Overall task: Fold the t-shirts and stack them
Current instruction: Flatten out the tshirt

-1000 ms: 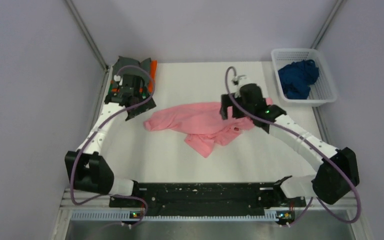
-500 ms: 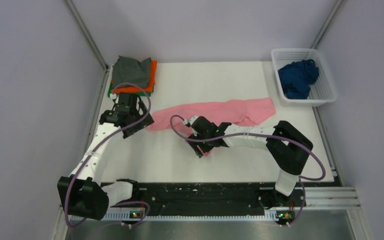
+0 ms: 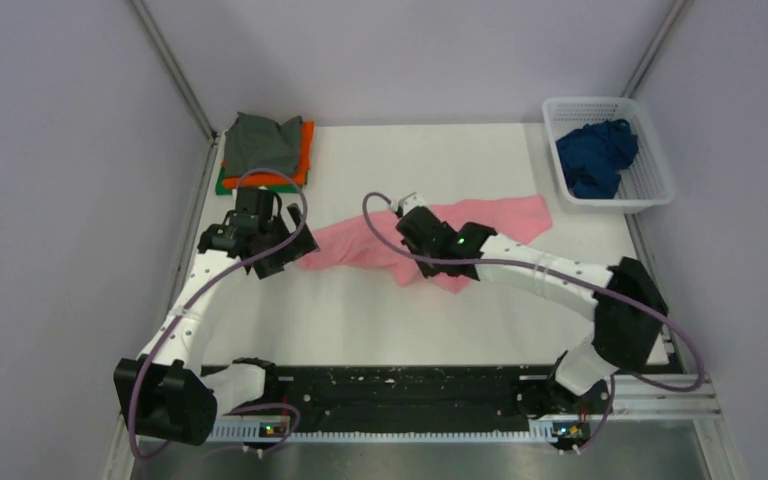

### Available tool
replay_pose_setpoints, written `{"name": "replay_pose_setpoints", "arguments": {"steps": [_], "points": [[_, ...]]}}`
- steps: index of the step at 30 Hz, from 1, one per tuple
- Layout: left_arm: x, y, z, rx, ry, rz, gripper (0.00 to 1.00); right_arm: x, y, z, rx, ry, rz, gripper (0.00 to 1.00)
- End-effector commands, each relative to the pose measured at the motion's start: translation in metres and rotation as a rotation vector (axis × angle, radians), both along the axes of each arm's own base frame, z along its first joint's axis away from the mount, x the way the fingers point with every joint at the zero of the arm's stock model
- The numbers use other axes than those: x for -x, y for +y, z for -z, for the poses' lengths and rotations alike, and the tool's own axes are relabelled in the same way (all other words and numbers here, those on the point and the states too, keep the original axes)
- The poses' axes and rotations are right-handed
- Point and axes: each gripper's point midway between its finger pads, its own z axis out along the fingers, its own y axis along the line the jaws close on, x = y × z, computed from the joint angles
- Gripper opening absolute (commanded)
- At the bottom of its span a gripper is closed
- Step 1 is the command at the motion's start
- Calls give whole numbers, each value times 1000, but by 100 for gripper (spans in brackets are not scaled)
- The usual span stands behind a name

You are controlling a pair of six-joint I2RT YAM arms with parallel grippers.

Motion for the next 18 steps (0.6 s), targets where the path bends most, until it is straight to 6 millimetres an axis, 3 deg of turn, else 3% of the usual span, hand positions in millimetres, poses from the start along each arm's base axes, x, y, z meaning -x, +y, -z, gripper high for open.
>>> {"name": "replay_pose_setpoints", "arguments": {"steps": [1, 3, 5, 7, 9, 11, 15, 18], "points": [[-9, -35, -25, 150, -115, 149, 99, -26, -8, -164, -283, -229, 40, 0], [-10, -44, -31, 188, -149, 195, 99, -27, -22, -212, -372, -284, 59, 0], [-8, -51, -35, 212, -166, 226, 99, -28, -48, -250, -366, -376, 122, 0], [-5, -57, -36, 230, -173, 256, 99, -27, -75, -274, -328, -436, 183, 0], [-1, -63, -34, 243, -168, 289, 99, -28, -95, -286, -336, -448, 227, 0], [5, -71, -29, 255, -146, 322, 99, -29, -108, -280, -354, -420, 253, 0], [20, -100, -13, 247, -80, 427, 99, -33, -116, -228, -328, -281, 289, 0], [29, -129, -6, 222, -47, 515, 99, -37, -119, -207, -321, -251, 302, 0]]}}
